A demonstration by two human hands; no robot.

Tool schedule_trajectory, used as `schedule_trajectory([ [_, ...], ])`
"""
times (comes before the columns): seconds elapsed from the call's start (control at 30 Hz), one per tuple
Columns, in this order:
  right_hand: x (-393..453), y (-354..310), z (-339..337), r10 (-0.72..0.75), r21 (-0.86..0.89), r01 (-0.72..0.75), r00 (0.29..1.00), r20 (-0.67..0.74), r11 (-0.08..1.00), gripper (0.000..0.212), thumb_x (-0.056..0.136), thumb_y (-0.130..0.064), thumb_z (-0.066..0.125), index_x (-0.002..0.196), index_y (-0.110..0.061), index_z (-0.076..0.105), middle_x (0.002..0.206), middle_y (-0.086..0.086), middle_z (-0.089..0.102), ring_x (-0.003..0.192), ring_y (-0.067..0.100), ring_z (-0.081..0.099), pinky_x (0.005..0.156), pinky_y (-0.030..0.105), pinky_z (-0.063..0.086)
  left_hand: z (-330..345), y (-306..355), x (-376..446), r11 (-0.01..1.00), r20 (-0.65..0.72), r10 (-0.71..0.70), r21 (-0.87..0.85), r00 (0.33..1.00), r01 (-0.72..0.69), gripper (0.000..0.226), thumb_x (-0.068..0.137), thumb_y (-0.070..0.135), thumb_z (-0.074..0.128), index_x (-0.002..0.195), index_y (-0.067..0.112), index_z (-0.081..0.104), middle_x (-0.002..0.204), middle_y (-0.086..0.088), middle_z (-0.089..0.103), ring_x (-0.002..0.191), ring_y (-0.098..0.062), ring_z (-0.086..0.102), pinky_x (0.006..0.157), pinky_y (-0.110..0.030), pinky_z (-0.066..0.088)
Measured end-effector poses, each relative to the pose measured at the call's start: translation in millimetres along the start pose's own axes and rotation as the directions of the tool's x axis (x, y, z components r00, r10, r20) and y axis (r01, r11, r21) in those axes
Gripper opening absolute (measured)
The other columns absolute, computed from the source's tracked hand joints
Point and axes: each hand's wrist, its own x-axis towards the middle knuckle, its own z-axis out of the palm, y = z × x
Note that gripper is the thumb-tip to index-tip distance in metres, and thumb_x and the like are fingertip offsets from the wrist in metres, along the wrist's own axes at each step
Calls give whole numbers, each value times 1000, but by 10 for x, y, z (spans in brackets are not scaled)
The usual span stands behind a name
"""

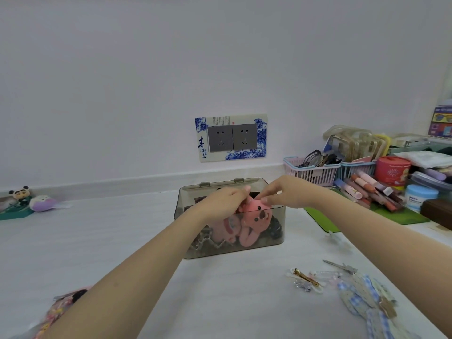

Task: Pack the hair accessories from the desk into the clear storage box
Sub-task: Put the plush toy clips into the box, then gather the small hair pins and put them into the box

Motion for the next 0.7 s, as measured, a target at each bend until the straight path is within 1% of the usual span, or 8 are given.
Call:
schedule_trajectory([
  [0.07, -31, 6, 20, 3, -3, -3, 1000, -9, 1000, 26, 91, -27, 56, 113, -23, 69, 116, 0, 68, 106, 16, 59, 83, 22, 37, 0, 13, -12, 998, 24, -16, 61, 1000, 15, 56, 95, 57, 21, 115, 26, 63, 109, 8, 64, 102, -11, 58, 95, -31, 42],
  [0.13, -62, -8, 15, 2, 43, 2, 997, -77, 999, 27, 92, -27, 54, 114, -20, 69, 117, 0, 67, 103, 14, 59, 84, 23, 37, -2, 25, -30, 1000, -43, -11, -17, 999, 10, 59, 94, 59, 22, 120, 23, 61, 119, 2, 64, 107, -13, 58, 99, -35, 43],
  [0.3, -171, -8, 39, -13, 49, 21, 988, -152, 999, 27, 93, -28, 51, 115, -24, 67, 120, -4, 66, 96, 4, 51, 84, 20, 33, -19, 120, -131, 999, -158, 31, -38, 987, -37, 54, 98, 51, 23, 123, 20, 59, 126, -1, 61, 107, -12, 56, 88, -26, 35],
  [0.37, -243, 2, 59, -12, 60, 24, 980, -197, 998, 27, 93, -31, 52, 114, -27, 67, 121, -6, 66, 97, 2, 51, 85, 21, 34, 2, 155, -200, 998, -185, 63, -10, 981, -66, 53, 98, 50, 24, 120, 19, 61, 121, -1, 63, 109, -15, 56, 85, -27, 35],
  [0.47, -448, -17, 68, -15, 96, 45, 958, -286, 994, 26, 92, -32, 52, 114, -30, 67, 117, -10, 66, 99, 0, 52, 89, 23, 37, 87, 190, -360, 991, -272, 132, 4, 953, -136, 48, 99, 44, 27, 109, 14, 63, 99, 3, 62, 94, -14, 56, 76, -28, 42],
  [0.6, -902, -31, 126, 3, 113, 39, 937, -350, 993, 25, 91, -31, 54, 113, -32, 66, 106, -19, 62, 99, -3, 52, 88, 20, 34, 340, 323, -675, 959, -392, 282, 93, 876, -267, 39, 95, 35, 33, 88, 12, 64, 93, -2, 66, 93, -19, 56, 90, -40, 44],
  [0.67, -1137, 25, 185, 42, 111, -3, 934, -354, 994, 25, 90, -32, 56, 113, -32, 65, 108, -18, 62, 101, -2, 51, 88, 20, 34, 530, 368, -765, 939, -347, 345, 123, 872, -323, 35, 88, 33, 34, 79, 16, 63, 84, -1, 65, 86, -15, 54, 93, -42, 41],
  [0.7, -1280, 72, 221, 76, 112, -38, 933, -352, 993, 26, 89, -32, 56, 114, -32, 65, 110, -17, 63, 103, -2, 51, 89, 20, 33, 655, 390, -803, 942, -292, 335, 98, 896, -320, 34, 86, 33, 36, 85, 18, 66, 90, 0, 66, 89, -12, 54, 94, -41, 41],
])
